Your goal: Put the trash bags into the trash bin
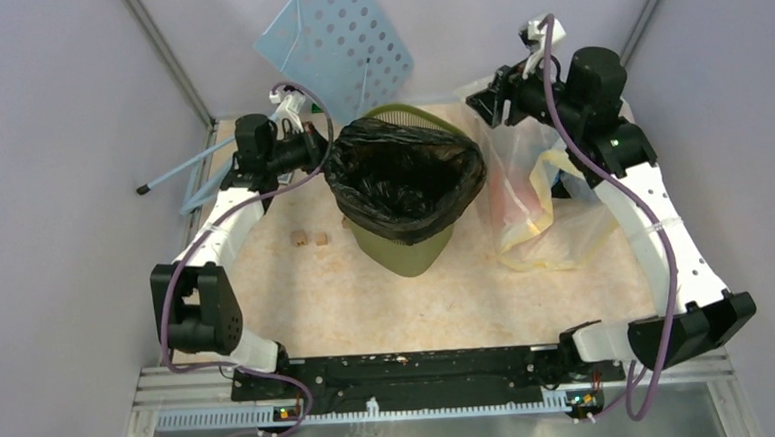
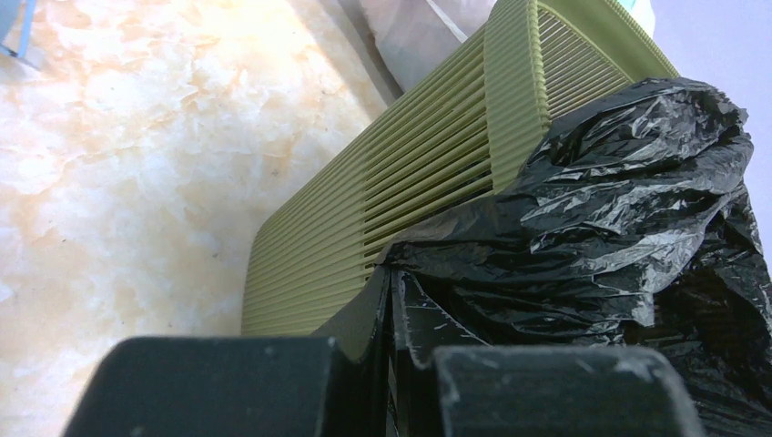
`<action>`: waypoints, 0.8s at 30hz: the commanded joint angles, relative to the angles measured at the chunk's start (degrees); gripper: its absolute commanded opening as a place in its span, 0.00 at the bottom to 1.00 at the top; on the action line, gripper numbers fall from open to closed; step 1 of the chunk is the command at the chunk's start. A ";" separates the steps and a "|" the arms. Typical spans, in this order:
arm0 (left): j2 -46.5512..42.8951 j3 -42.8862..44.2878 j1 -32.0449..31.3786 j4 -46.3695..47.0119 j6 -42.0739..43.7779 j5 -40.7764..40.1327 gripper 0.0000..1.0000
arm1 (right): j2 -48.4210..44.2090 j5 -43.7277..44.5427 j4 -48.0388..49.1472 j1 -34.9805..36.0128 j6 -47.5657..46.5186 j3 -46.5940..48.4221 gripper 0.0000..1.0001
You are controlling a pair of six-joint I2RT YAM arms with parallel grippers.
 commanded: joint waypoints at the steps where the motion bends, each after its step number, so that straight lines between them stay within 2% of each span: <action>1: 2.75 3.24 0.05 6.10 -2.10 7.40 0.06 | 5.42 -10.48 -6.51 4.09 -12.37 7.75 0.56; 5: 3.78 4.69 0.05 6.13 -2.54 8.10 0.06 | 10.85 -9.81 -14.43 8.87 -19.34 13.76 0.55; 8: 4.09 4.82 0.02 6.03 -2.54 8.06 0.07 | 14.58 -8.95 -18.12 9.43 -19.70 17.94 0.49; 12: 4.67 4.91 -0.04 5.69 -2.67 8.23 0.07 | 17.90 -9.38 -22.46 9.61 -21.04 20.81 0.48; 14: 4.85 4.94 -0.05 5.36 -2.67 8.01 0.07 | 18.69 -8.72 -23.36 9.66 -21.29 21.27 0.41; 17: 4.64 4.97 -0.04 4.88 -2.23 7.70 0.07 | 19.01 -8.66 -23.61 9.70 -21.46 21.51 0.24; 19: 4.55 5.15 -0.04 4.36 -1.75 7.32 0.07 | 18.83 -9.72 -23.40 9.64 -21.21 21.53 0.17; 21: 4.46 5.36 -0.06 3.73 -1.28 7.09 0.06 | 18.53 -10.24 -22.67 9.63 -20.72 21.63 0.00; 24: 4.36 5.84 -0.06 3.06 -0.72 6.73 0.06 | 18.21 -7.38 -19.88 9.13 -17.79 21.38 0.00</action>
